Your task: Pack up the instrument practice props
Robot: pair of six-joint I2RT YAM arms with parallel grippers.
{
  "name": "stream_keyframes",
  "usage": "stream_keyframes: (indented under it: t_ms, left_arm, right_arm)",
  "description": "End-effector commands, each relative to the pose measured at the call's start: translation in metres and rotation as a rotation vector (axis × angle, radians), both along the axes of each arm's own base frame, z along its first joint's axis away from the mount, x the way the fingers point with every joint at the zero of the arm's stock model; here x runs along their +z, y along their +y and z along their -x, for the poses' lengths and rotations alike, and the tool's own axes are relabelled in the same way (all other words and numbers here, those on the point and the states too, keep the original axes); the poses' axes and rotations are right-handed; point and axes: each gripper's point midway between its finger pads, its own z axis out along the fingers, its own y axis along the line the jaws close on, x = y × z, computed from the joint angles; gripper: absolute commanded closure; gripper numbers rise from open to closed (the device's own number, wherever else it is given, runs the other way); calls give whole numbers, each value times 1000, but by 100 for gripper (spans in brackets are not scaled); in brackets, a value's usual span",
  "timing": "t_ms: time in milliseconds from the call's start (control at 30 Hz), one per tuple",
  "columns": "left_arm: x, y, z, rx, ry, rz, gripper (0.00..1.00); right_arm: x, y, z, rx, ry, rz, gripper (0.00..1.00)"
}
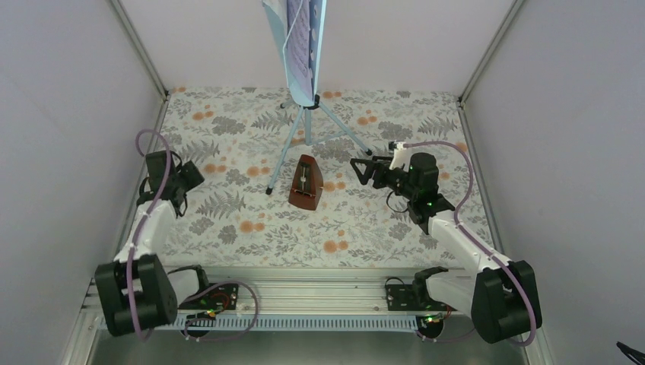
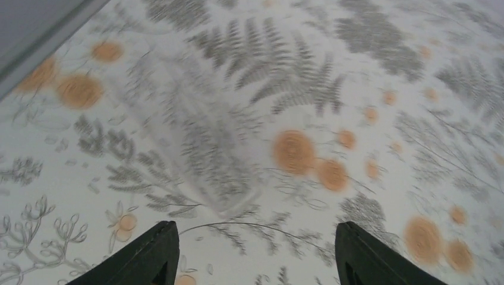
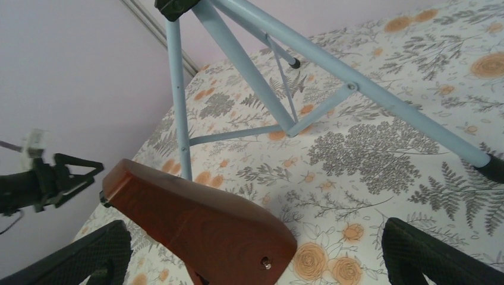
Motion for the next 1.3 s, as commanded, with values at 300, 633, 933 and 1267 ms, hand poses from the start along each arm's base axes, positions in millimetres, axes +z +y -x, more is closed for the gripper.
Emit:
stream_keyframes:
  t_ms: [300, 633, 933, 1267]
  left_arm:
    - [-65, 60, -27, 145, 187, 61, 46]
    - [-87, 67, -46, 99, 249, 37, 56]
    - [-103, 70, -44, 99, 294, 34, 57]
    - [-114, 75, -41, 107, 312, 49, 58]
  right_arm:
    - [13, 9, 11, 84, -7, -42, 0]
    - [10, 12, 15, 117, -9, -41, 0]
    - [5, 13, 14, 119, 8, -41, 0]
    - [-3, 14, 13, 120, 36, -39, 1]
